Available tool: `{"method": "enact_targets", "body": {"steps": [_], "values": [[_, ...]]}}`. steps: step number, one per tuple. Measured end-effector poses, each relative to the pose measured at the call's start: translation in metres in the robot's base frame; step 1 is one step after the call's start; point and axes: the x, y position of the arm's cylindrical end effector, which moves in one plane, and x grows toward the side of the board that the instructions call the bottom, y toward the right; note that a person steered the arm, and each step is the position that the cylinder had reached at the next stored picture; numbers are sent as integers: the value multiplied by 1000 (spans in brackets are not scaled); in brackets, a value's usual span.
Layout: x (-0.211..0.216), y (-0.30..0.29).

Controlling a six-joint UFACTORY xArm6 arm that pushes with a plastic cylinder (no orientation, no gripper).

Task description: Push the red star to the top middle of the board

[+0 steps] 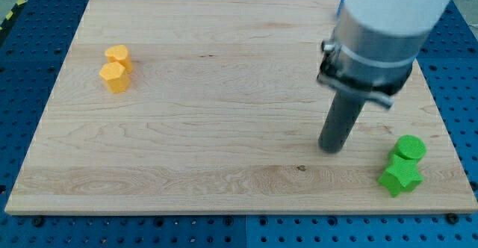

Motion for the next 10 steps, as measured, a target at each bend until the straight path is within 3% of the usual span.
{"method": "enact_targets", "body": {"steps": [5, 6, 7, 8, 10], "values": [[-12, 10], [-31, 48], [-85, 105], [-96, 160], [-109, 144]]}}
